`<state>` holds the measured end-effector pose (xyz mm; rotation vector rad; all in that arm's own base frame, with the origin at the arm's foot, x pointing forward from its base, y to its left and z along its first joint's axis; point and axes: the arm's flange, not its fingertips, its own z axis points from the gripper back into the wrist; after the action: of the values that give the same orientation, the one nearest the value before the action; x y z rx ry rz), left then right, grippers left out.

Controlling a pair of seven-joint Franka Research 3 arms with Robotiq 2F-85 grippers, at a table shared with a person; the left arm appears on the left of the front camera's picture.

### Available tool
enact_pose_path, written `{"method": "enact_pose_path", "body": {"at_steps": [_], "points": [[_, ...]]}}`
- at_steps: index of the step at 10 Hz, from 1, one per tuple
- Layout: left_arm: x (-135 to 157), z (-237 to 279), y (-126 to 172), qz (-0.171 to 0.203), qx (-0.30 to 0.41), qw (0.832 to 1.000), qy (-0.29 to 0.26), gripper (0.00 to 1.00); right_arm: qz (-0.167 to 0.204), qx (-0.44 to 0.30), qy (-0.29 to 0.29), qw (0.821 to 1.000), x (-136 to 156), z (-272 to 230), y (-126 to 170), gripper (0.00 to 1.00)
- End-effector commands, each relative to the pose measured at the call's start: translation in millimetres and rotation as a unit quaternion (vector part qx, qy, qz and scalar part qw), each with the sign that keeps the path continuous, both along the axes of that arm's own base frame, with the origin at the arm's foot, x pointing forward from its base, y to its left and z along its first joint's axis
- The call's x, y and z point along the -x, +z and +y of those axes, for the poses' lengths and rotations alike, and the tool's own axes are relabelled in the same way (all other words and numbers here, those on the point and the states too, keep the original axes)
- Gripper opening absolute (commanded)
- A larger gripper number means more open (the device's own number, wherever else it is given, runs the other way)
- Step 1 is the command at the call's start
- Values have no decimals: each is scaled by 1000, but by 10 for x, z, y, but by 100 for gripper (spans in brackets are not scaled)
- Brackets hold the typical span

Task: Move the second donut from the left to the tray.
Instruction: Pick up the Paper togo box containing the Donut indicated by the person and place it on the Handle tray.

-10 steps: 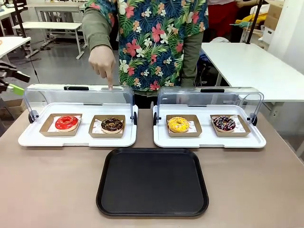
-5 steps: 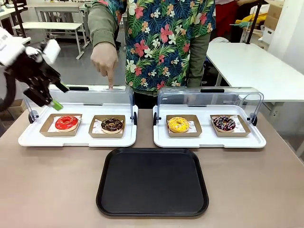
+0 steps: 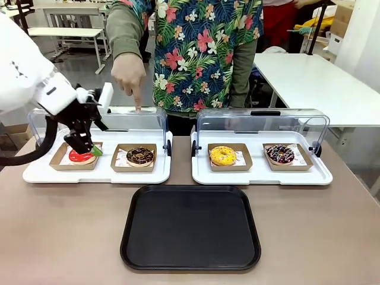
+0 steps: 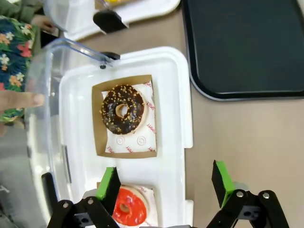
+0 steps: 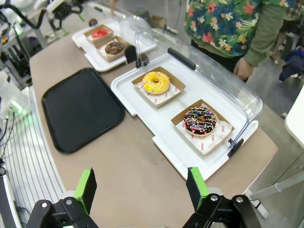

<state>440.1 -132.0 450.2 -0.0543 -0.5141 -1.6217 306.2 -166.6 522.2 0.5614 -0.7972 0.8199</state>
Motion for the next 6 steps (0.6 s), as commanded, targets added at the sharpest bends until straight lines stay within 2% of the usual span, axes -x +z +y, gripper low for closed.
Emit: {"method": "enact_pose_path", "body": {"at_steps": [1,6], "points": [[-141,-105,-165,3,-27,1000,11,100,-17,-9,6,1000,-23,-8,19,100],[-407,-282,-610,5,-50,999,-8,100,-17,-9,6,1000,-23,-8,19,100]]}}
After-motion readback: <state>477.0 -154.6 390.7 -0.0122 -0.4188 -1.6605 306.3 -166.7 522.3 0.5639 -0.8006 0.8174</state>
